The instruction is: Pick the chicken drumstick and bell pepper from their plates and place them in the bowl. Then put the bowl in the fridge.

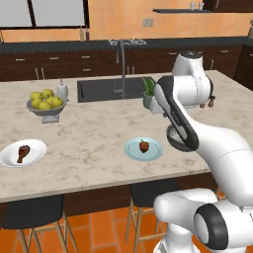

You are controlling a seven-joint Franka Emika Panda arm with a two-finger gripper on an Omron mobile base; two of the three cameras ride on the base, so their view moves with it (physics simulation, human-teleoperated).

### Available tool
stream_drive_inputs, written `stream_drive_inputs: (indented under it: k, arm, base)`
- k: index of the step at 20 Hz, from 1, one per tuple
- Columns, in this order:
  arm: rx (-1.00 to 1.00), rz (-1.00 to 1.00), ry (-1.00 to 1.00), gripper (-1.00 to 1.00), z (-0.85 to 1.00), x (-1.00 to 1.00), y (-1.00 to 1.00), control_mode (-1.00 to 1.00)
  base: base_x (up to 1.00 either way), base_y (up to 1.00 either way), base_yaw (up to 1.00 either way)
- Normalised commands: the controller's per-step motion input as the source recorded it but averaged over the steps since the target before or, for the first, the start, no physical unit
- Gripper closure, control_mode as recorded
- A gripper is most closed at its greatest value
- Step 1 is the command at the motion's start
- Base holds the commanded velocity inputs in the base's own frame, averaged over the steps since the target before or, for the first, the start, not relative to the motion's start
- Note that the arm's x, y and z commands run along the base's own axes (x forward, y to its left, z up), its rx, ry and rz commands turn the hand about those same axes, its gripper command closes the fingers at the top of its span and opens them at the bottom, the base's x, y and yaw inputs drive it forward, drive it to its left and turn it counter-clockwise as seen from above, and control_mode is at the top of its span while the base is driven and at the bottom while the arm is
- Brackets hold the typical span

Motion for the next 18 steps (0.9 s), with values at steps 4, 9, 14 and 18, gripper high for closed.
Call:
stream_drive_inputs:
  k: [4,9,14,18]
  arm:
    - [0.0,0.0,0.02,-1.0,-0.05,-0.44,0.0,-1.0]
    - [0.01,-0.04,0.17,-1.0,-0.69,-0.02,0.12,-1.0]
    - [0.01,-0.03,0.06,-1.0,-0.6,0.55,0.0,-1.0]
    - [0.0,-0.12,0.01,-1.0,-0.33,0.56,0.0,-1.0]
  base:
    - [0.0,0.0,0.0]
    - [0.0,0.0,0.0]
    - [0.0,0.0,0.0]
    - [0.0,0.0,0.0]
